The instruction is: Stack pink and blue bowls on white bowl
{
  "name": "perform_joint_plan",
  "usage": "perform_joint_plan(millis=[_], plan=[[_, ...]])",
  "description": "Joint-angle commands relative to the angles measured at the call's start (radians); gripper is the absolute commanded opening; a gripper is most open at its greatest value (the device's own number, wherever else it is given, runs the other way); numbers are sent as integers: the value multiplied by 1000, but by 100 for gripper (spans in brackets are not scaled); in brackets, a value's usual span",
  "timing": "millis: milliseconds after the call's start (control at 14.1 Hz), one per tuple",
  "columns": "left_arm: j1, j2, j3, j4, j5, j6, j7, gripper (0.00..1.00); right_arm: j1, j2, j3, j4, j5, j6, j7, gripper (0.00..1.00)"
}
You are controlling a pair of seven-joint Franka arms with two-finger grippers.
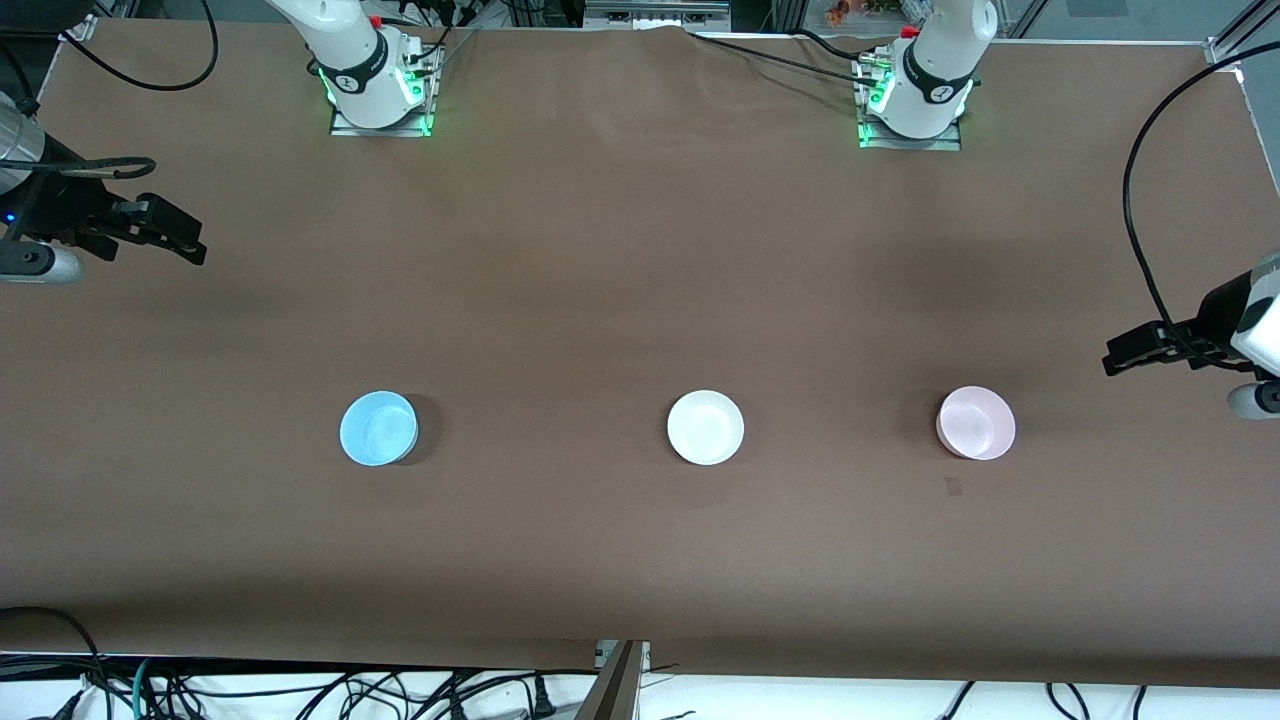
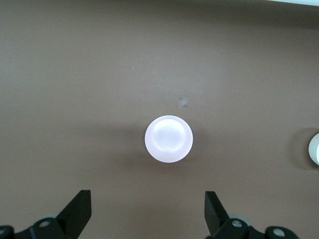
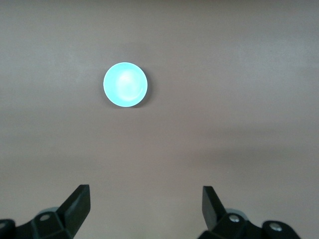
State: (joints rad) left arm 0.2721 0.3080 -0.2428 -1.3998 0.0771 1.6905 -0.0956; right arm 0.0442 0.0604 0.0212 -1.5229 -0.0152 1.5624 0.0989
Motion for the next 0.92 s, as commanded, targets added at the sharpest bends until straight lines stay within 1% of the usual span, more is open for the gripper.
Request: perform_joint_plan(millis=[0, 213, 354, 567, 780, 851], plan=[[36, 45, -3, -4, -2, 46, 72, 100, -3, 9, 9, 21, 14, -5, 8, 99], [104, 95, -4, -36, -3, 128, 151, 100, -3, 9, 9, 21, 14, -5, 8, 99], [111, 126, -3, -59, -3, 196, 151, 100, -3, 9, 9, 21, 14, -5, 8, 99], [124, 190, -1, -67, -2, 267, 151, 100, -4, 9, 9, 21, 14, -4, 8, 99], [125, 204, -1, -137, -2, 369, 146, 100, -4, 9, 9, 21, 14, -5, 8, 99], [125, 206, -1, -163, -2, 403, 140, 98, -4, 9, 9, 21, 14, -5, 8, 99]])
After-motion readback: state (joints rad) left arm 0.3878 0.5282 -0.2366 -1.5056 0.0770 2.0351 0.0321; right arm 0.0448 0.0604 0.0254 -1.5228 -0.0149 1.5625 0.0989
